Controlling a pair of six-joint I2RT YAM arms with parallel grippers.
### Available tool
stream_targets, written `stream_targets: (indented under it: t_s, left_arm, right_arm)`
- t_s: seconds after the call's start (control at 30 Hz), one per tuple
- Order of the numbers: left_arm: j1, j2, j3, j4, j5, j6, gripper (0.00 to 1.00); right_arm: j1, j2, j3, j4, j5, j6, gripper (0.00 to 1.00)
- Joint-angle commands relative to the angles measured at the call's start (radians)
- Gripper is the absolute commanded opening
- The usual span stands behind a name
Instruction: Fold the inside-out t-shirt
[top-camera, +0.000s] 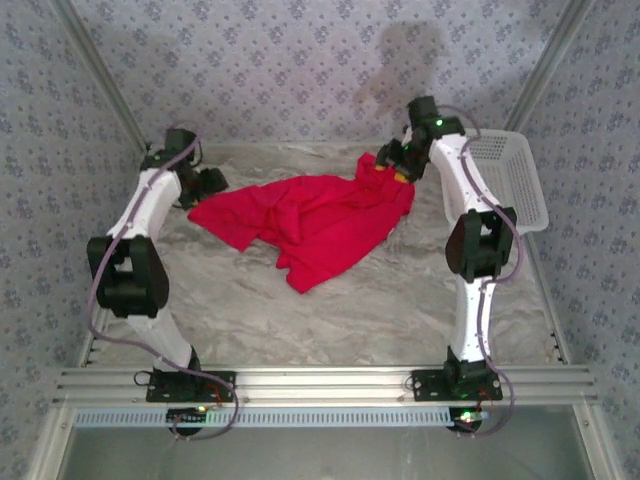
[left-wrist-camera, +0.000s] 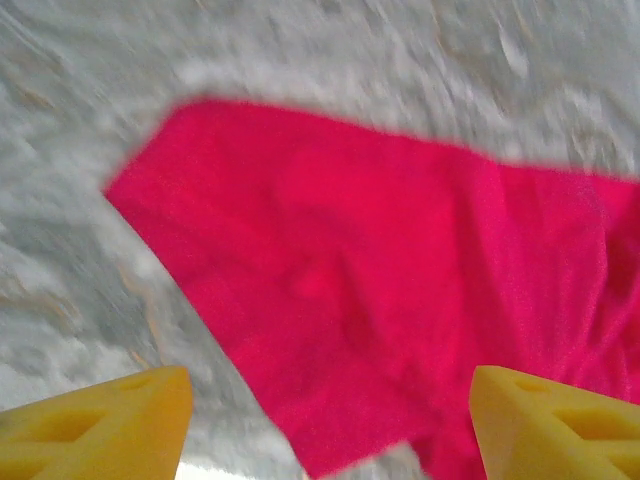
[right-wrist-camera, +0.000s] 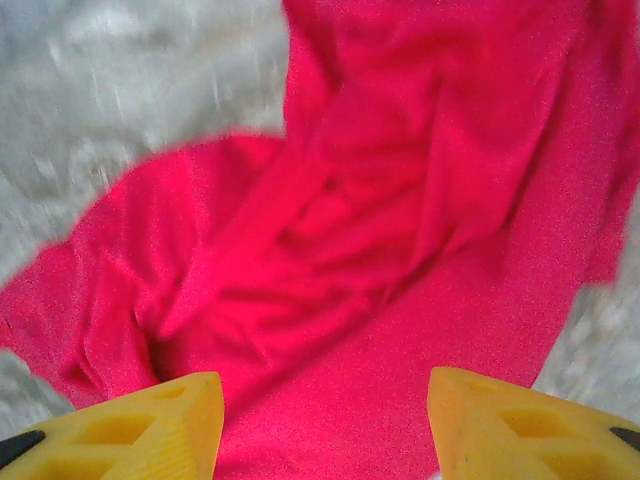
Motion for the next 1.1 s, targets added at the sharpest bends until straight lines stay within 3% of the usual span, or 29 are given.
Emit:
stream_targets:
  t_s: [0.0, 0.13, 0.33, 0.57, 0.77, 0.93, 1.07]
  left_arm:
    - [-0.101, -0.078, -0.183, 0.147, 0.099, -0.009, 0.73]
    - [-0.189, -0.046, -0.249, 0.287, 0.146, -0.048, 0.72]
    - [-0.336, 0.071, -0.116, 0.279, 0.112, -0.026, 0.73]
    - [-0.396, 0.239, -0.004, 0.213, 0.088, -0.017, 0.69]
    - [-0.393, 0.294, 0.085, 0.102, -0.024, 0.008, 0.45]
    - [-0.375, 0.3, 0.156, 0.022, -0.064, 0.029, 0.01]
    - [-0.35, 0.286, 0.225, -0.03, -0.062, 0.033, 0.0]
  right_arm:
    - [0.079, -0.149, -0.257, 0.098, -0.021, -0.016, 0.58]
    - [0.121, -0.249, -0.507, 0.21, -0.053, 0.011, 0.57]
    - [0.15, -0.325, -0.754, 0.297, -0.072, 0.048, 0.57]
    - [0.149, -0.296, -0.82, 0.363, -0.093, 0.07, 0.59]
    - [0.15, -0.199, -0.77, 0.413, -0.126, 0.104, 0.6]
    - [0.152, -0.123, -0.702, 0.412, -0.107, 0.107, 0.6]
    - [0.149, -0.055, -0.636, 0.387, -0.07, 0.133, 0.58]
